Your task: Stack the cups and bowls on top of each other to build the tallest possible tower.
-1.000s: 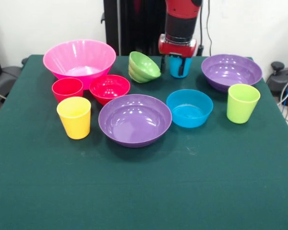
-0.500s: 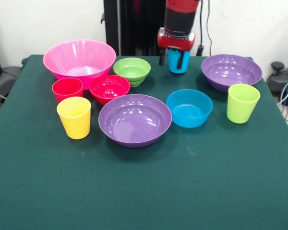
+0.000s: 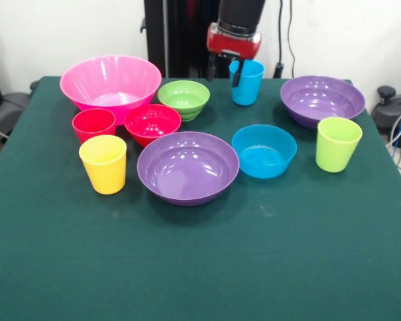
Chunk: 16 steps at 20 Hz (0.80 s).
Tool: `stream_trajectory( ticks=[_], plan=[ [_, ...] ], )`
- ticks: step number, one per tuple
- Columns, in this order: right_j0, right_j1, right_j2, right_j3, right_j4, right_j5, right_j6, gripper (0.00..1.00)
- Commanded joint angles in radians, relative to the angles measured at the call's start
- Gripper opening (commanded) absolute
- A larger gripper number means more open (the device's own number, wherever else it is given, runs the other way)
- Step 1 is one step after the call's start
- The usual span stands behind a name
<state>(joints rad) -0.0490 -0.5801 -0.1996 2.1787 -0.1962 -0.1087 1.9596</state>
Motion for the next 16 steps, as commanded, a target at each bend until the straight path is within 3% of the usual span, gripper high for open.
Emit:
stream_trajectory(
  ticks=[1, 5, 8, 10, 13, 16],
  plan=[
    [-0.005, -0.061, 0.028, -0.113, -0.062, 0.024, 0.029, 1.00],
    [-0.063, -0.118, 0.071, -0.087, -0.101, 0.035, 0.031, 1.00],
    [-0.097, -0.109, 0.095, -0.085, -0.118, -0.001, 0.051, 1.00],
    [-0.109, -0.064, 0.091, -0.097, -0.130, -0.035, 0.061, 1.00],
    [-0.133, 0.111, 0.093, -0.118, -0.155, -0.133, 0.082, 1.00],
    [-0.114, 0.161, 0.047, -0.124, -0.166, -0.158, 0.078, 1.00]
  ],
)
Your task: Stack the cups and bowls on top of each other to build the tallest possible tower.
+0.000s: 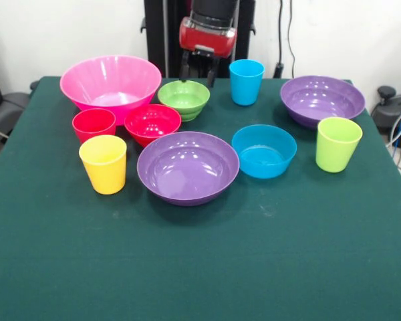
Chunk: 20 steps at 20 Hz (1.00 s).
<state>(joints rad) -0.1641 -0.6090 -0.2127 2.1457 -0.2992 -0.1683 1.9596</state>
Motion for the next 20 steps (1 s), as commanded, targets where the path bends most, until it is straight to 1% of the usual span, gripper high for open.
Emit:
stream_trajectory(
  ticks=[1, 4, 5, 7, 8, 11, 20],
  plan=[
    [-0.007, 0.190, 0.058, -0.083, -0.066, -0.103, 0.083, 1.00],
    [-0.035, 0.192, 0.075, -0.071, -0.072, -0.120, 0.101, 1.00],
    [-0.085, 0.198, 0.125, -0.063, -0.079, -0.101, 0.112, 1.00],
    [-0.116, 0.207, 0.159, -0.059, -0.087, -0.102, 0.122, 1.00],
    [-0.131, 0.212, 0.176, -0.056, -0.091, -0.102, 0.127, 0.00],
    [-0.127, 0.243, 0.174, -0.066, -0.079, -0.141, 0.144, 0.00],
    [-0.102, 0.276, 0.128, -0.077, -0.072, -0.207, 0.133, 0.00]
  ],
)
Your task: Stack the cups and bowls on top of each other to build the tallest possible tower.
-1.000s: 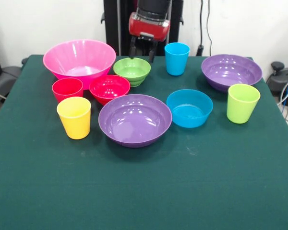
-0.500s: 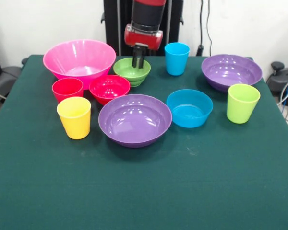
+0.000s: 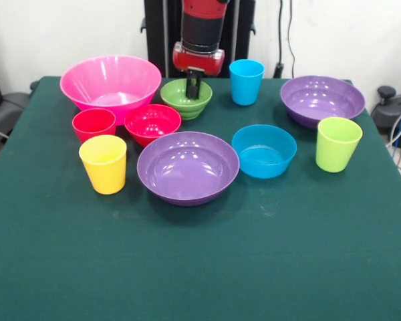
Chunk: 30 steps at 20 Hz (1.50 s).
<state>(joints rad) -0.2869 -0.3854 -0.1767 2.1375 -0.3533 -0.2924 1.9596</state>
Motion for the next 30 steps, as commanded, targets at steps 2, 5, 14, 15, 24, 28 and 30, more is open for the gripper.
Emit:
stream_trajectory(
  ticks=[2, 5, 14, 15, 24, 28, 30],
  plan=[
    [0.028, 0.038, 0.080, -0.066, -0.025, -0.089, 0.122, 0.00],
    [0.023, 0.013, 0.077, -0.047, -0.028, -0.062, 0.115, 0.00],
    [0.054, -0.032, 0.044, -0.051, -0.014, -0.010, 0.094, 1.00],
    [0.070, -0.044, 0.032, -0.054, -0.007, -0.017, 0.094, 1.00],
    [0.059, -0.198, 0.118, 0.002, 0.002, 0.134, 0.104, 1.00],
    [0.057, -0.237, 0.138, 0.020, 0.012, 0.164, 0.114, 1.00],
    [0.042, -0.241, 0.163, 0.032, 0.005, 0.132, 0.134, 1.00]
  ],
)
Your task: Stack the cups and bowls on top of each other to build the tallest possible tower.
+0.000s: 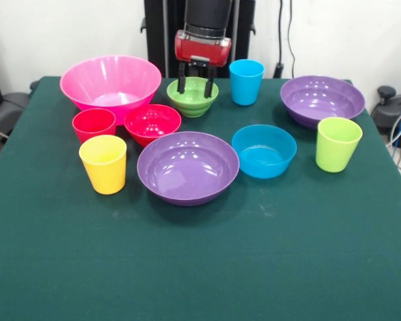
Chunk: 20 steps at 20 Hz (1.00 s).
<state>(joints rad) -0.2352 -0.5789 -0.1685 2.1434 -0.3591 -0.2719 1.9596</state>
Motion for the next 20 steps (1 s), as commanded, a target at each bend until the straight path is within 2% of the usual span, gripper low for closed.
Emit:
stream_trajectory(
  ticks=[1, 6, 8, 14, 20],
  plan=[
    [-0.024, -0.051, 0.180, 0.031, 0.010, 0.110, 0.142, 1.00],
    [-0.022, -0.113, 0.210, 0.062, 0.030, 0.142, 0.150, 1.00],
    [-0.031, -0.110, 0.233, 0.063, 0.042, 0.146, 0.160, 1.00],
    [0.008, -0.048, 0.234, 0.048, 0.077, 0.109, 0.183, 1.00],
    [0.061, 0.034, 0.148, 0.042, 0.103, 0.139, 0.155, 1.00]
  ],
)
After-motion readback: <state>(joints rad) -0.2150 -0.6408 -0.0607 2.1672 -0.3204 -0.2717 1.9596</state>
